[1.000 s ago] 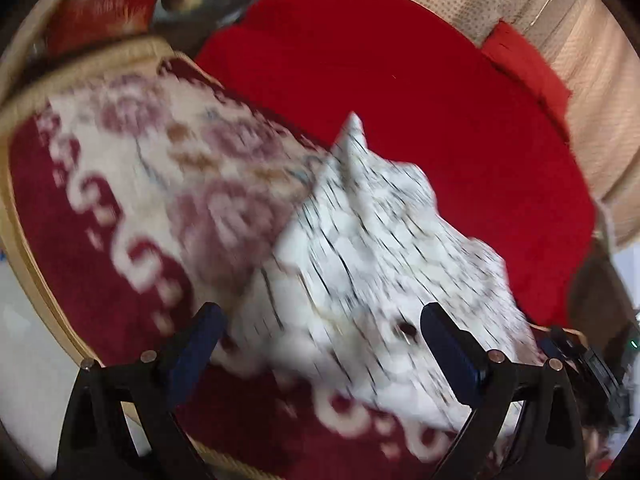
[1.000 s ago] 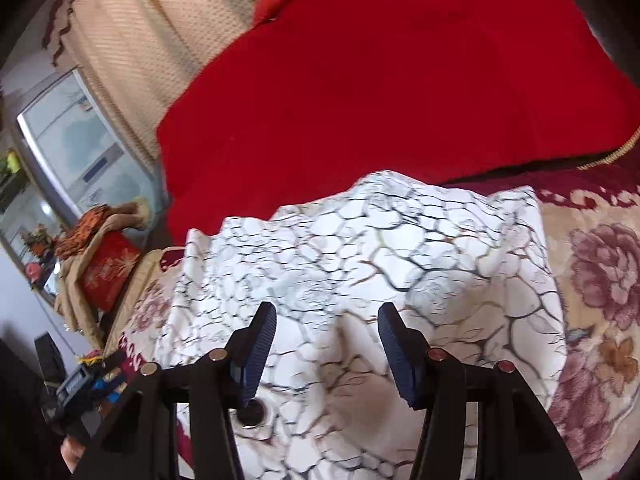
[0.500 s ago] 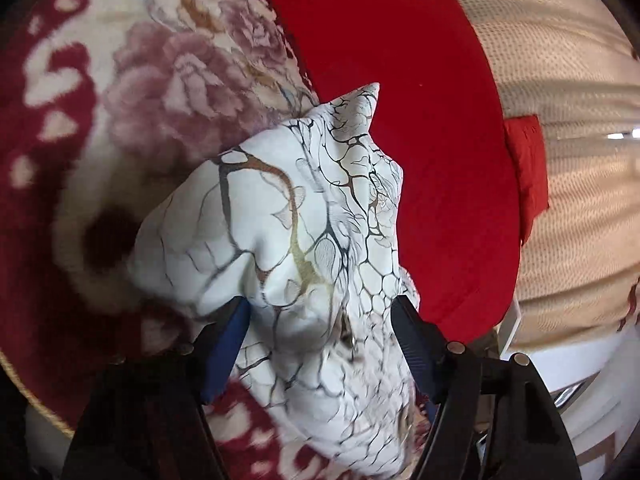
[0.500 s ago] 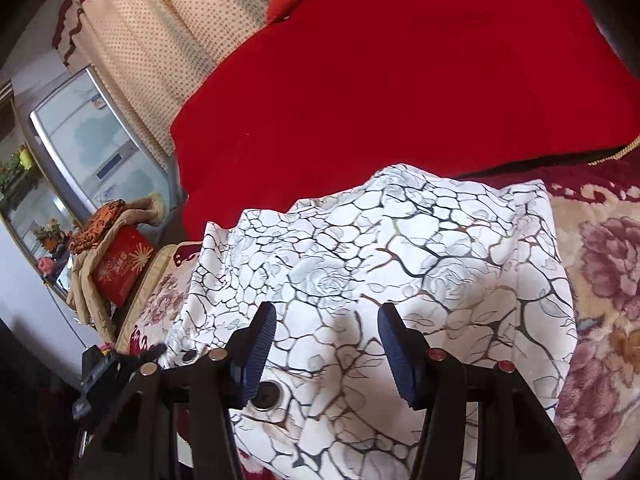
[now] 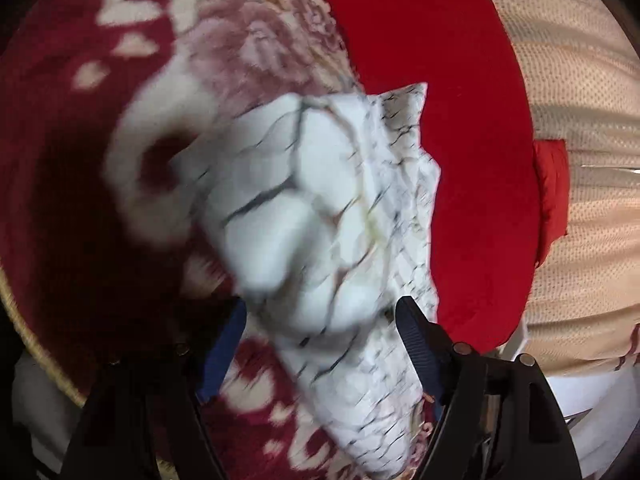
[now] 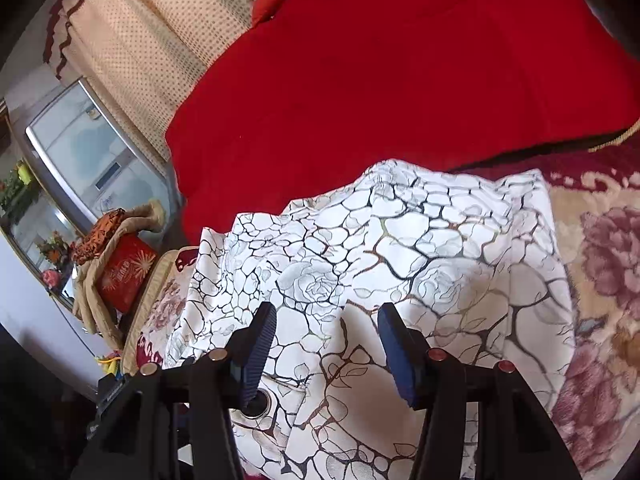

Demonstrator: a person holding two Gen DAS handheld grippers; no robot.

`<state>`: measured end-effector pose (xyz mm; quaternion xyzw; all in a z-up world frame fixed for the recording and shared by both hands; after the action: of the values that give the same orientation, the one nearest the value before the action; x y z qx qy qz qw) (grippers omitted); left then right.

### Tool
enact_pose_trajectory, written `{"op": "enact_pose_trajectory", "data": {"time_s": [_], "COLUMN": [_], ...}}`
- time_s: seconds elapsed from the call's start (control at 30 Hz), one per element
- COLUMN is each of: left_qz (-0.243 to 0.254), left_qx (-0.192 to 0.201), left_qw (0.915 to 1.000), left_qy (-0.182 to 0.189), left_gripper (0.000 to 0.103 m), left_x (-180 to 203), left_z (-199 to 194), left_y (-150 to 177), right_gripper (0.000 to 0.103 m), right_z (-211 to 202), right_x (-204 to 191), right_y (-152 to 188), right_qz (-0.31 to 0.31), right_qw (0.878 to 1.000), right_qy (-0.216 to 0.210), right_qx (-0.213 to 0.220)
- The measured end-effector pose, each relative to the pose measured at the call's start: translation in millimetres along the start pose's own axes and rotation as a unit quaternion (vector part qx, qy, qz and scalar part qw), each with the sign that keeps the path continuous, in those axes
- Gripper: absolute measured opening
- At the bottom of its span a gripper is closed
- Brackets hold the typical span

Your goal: Fold large clothes

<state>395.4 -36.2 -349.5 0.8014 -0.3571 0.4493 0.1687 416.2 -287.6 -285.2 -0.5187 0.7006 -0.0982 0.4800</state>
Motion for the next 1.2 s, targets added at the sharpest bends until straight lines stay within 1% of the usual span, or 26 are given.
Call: {"op": "enact_pose_trajectory", "data": {"time_s": [0.13, 0.2, 0.23, 0.27, 0.3, 0.37, 0.43, 0.47, 0.53, 0.57, 0.63, 0.67, 0.7, 0.77, 0.87, 0.93, 0.97, 1.0, 1.03, 1.07, 1.13, 1.2], "left_qz": [-0.034, -0.045, -0.037, -0.019, 0.02, 0.074, 0.086, 0.074, 0.049, 0.046, 0.053, 0.052, 0.046, 0.044, 0.047, 0.086, 0.097, 0.102, 0.099, 0.09, 0.061, 0.058], "left_qx": [-0.007, -0.007, -0.001, 0.009, 0.02, 0.033, 0.032, 0.028, 0.019, 0.022, 0.036, 0.042, 0.045, 0.046, 0.039, 0.053, 0.056, 0.062, 0.061, 0.053, 0.038, 0.034], "left_qw": [0.9991, 0.9984, 0.9985, 0.9989, 0.9989, 0.9962, 0.9954, 0.9968, 0.9986, 0.9984, 0.9973, 0.9973, 0.9978, 0.998, 0.9981, 0.9947, 0.9934, 0.9923, 0.9924, 0.9938, 0.9972, 0.9975], "left_qy": [0.024, 0.035, 0.041, 0.041, 0.036, 0.034, 0.028, 0.008, -0.01, -0.023, -0.035, -0.03, -0.017, -0.005, -0.009, -0.02, -0.024, -0.032, -0.04, -0.038, -0.019, -0.02], "left_gripper": [0.079, 0.079, 0.079, 0.079, 0.079, 0.079, 0.079, 0.079, 0.079, 0.079, 0.079, 0.079, 0.079, 0.079, 0.079, 0.079, 0.074, 0.056, 0.041, 0.041, 0.04, 0.041], "left_x": [11.4, 19.4, 28.4, 40.0, 56.1, 78.3, 76.7, 62.7, 39.8, 29.8, 26.5, 29.2, 36.0, 49.9, 60.6, 59.3, 57.2, 51.6, 44.1, 38.7, 34.5, 33.9], "left_z": [9.1, 9.0, 3.2, -0.9, -7.8, -13.3, -7.3, 0.8, 9.3, 10.9, 6.8, 4.4, 3.4, 3.6, 19.5, 21.8, 24.7, 22.6, 18.9, 19.3, 19.4, 18.9], "left_y": [-16.7, -19.2, -17.8, -16.4, -12.5, -8.9, -13.3, -18.6, -21.8, -22.7, -25.8, -28.8, -32.7, -40.8, -44.5, -40.1, -37.1, -35.8, -34.2, -35.8, -39.9, -38.8], "right_gripper": [0.057, 0.057, 0.057, 0.057, 0.057, 0.057, 0.057, 0.057, 0.057, 0.057, 0.057, 0.057, 0.057, 0.057, 0.057, 0.057, 0.057, 0.057, 0.057, 0.057, 0.056, 0.047], "right_z": [-6.1, -7.0, -6.4, -5.4, -4.2, -0.9, 2.5, 3.6, 4.6, 4.7, 3.2, 2.8, 2.6, 2.1, 1.3, 1.0, 0.8, 0.3, -0.3, -1.0, -1.1, -0.7], "right_x": [-0.7, 1.3, 2.2, 3.0, 3.4, 2.7, 0.7, -0.7, -2.1, -2.0, -0.7, 0.1, 1.1, 3.2, 3.4, 2.6, 2.1, 1.9, 1.8, 1.6, 0.7, -0.1], "right_y": [-0.7, -0.7, -0.4, 0.1, 0.7, 2.0, 2.8, 3.3, 3.6, 3.5, 3.0, 2.9, 3.0, 2.8, 2.0, 2.3, 2.6, 2.7, 2.5, 2.3, 2.1, 1.9], "right_qz": [-0.007, -0.006, -0.005, -0.005, -0.004, -0.007, -0.012, -0.012, -0.011, -0.014, -0.024, -0.025, -0.02, -0.012, -0.012, -0.012, -0.012, -0.013, -0.014, -0.015, -0.015, -0.018], "right_qw": [1.0, 1.0, 1.0, 1.0, 1.0, 1.0, 1.0, 1.0, 1.0, 1.0, 0.999, 0.999, 0.999, 1.0, 1.0, 1.0, 1.0, 1.0, 1.0, 1.0, 1.0, 1.0], "right_qy": [0.001, 0.004, 0.005, 0.007, 0.008, 0.01, 0.012, 0.012, 0.01, 0.013, 0.026, 0.027, 0.025, 0.02, 0.022, 0.022, 0.022, 0.023, 0.024, 0.023, 0.018, 0.019], "right_qx": [0.008, 0.009, 0.008, 0.007, 0.006, 0.003, 0.001, 0.0, -0.001, 0.0, 0.005, 0.005, 0.004, 0.003, 0.006, 0.006, 0.006, 0.007, 0.008, 0.01, 0.01, 0.011]}}
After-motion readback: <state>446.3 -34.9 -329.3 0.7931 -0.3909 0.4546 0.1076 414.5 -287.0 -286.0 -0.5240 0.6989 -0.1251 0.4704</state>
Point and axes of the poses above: each gripper's, at about its wrist camera, not at the fingertips, and z roughly the way its jaws point, x to its right, y to its underside, the point moved 10 cm from there along z, roughly the way its jaws point, and after that the axes turned 3 degrees about -y, right-handed, at the moved point
